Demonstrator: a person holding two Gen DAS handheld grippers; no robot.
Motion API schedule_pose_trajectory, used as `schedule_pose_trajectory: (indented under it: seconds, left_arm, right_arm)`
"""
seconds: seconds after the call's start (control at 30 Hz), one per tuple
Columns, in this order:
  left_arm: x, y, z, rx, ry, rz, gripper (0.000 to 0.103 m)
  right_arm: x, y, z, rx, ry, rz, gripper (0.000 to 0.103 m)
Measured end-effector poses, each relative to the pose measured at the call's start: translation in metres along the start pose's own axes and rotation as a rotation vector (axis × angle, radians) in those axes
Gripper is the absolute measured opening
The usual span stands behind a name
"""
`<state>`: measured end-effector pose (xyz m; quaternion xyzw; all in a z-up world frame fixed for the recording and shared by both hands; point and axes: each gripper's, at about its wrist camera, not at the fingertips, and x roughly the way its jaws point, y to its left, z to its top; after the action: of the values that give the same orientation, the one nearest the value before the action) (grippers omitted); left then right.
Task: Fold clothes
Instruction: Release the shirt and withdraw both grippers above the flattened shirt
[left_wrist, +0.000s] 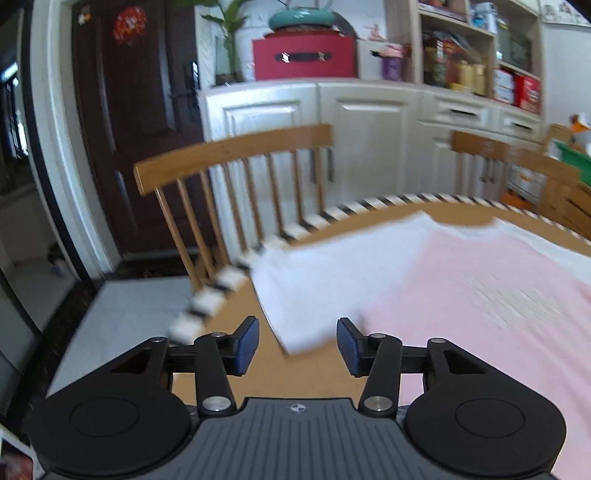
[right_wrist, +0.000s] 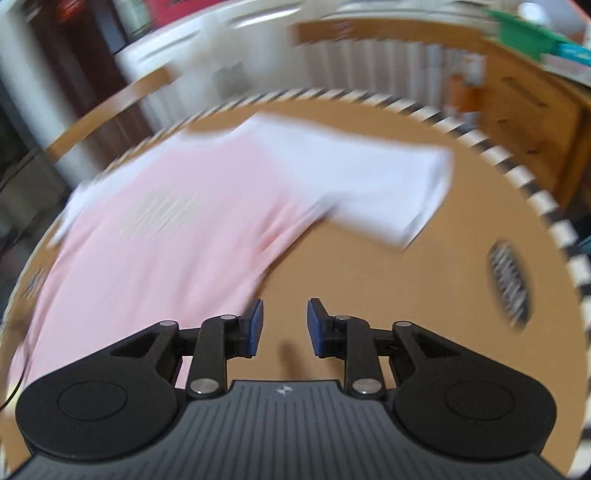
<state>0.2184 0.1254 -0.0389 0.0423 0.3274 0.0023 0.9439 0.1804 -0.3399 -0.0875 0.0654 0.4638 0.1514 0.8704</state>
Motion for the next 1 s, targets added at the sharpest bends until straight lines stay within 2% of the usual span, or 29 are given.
schedule_pose_trajectory:
  seconds: [0.07, 0.2, 0.33, 0.47, 0.57, 0.8, 1.0]
  left_arm:
    - [-0.027, -0.013, -0.02, 0.047, 0.032, -0.034, 0.05]
    - [-0.076, -0.04, -0.063, 0.129, 0.061, -0.069, 0.05]
    - [-0.104, -0.053, -0.097, 0.122, 0.086, -0.052, 0.05]
    - [-0.13, -0.06, -0.123, 0.104, 0.097, -0.022, 0.051]
    - [-0.142, -0.063, -0.14, 0.109, 0.115, -0.028, 0.051]
    - [-0.143, -0.067, -0.158, 0.074, 0.136, -0.053, 0.051]
    - [-0.145, -0.068, -0.168, 0.089, 0.155, -0.098, 0.051]
  right_arm:
    - [-0.004, 0.023, -0.026, -0.062, 0.054, 0.034, 0.028]
    - [-0.015, 0.059, -0.058, -0.106, 0.088, 0.103, 0.033]
    - [-0.024, 0.068, -0.078, -0.089, 0.096, 0.135, 0.035]
    - [-0.043, 0.073, -0.096, -0.148, 0.073, 0.132, 0.039]
    - [-0.056, 0.072, -0.11, -0.16, 0.074, 0.131, 0.04]
    - [-0.06, 0.07, -0.132, -0.059, 0.091, 0.12, 0.04]
    - [-0.061, 0.088, -0.144, -0.119, 0.076, 0.041, 0.04]
